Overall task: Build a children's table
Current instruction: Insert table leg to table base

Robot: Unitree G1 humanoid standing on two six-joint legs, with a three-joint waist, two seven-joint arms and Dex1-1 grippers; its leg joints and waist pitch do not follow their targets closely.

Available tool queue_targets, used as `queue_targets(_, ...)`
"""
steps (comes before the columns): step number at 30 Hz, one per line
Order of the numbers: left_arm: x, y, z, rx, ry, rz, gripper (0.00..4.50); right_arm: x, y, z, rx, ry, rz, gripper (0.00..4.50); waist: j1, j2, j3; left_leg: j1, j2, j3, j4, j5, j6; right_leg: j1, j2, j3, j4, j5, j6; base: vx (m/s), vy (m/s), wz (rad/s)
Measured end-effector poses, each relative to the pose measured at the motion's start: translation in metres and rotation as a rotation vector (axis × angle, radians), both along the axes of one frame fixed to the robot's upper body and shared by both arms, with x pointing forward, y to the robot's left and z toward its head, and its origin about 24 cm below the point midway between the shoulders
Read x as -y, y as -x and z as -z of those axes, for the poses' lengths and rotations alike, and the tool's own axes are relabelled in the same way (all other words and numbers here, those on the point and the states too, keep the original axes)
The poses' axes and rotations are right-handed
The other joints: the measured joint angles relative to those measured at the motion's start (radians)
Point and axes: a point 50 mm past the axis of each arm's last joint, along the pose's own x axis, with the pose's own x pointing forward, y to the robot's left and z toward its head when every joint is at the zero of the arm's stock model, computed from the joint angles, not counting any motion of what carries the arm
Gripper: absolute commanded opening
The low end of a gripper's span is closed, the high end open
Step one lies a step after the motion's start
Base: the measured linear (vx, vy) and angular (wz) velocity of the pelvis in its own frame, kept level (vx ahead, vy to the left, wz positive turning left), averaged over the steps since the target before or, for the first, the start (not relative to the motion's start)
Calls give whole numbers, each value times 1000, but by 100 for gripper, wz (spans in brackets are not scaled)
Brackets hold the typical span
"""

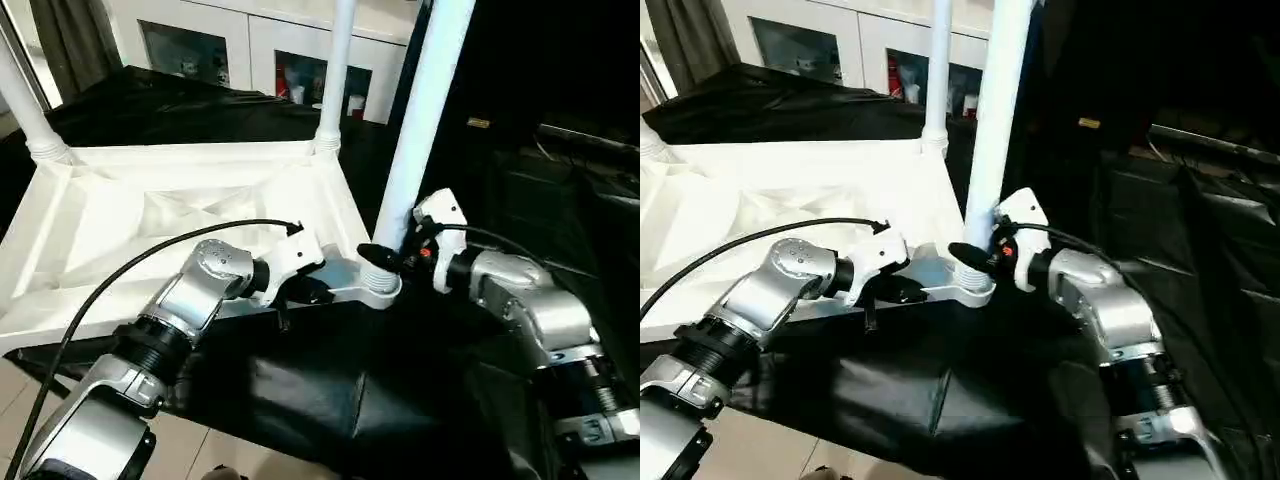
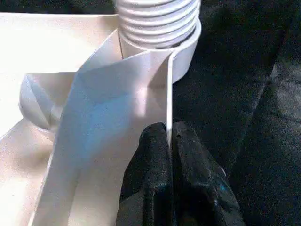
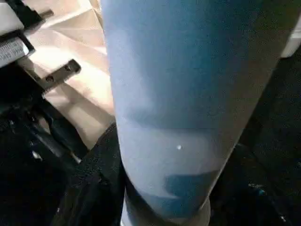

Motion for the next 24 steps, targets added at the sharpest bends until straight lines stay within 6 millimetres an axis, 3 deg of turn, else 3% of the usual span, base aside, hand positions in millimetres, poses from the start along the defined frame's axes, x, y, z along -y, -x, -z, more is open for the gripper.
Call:
queue_targets(9,1,0,0,-2,1,8,0,0,1,0,-4,2,-1,188,3,0,0,0,0,0,0,0,0,0,0,0,0,0,0,0,0,0)
queue_targets(24,-2,1,0,-6,-1,8,0,3,2,11,-45,-153,97,188,0,0,-1,0,0,0,-1,0,0,0,0,0,0,-2,4,0,0,0)
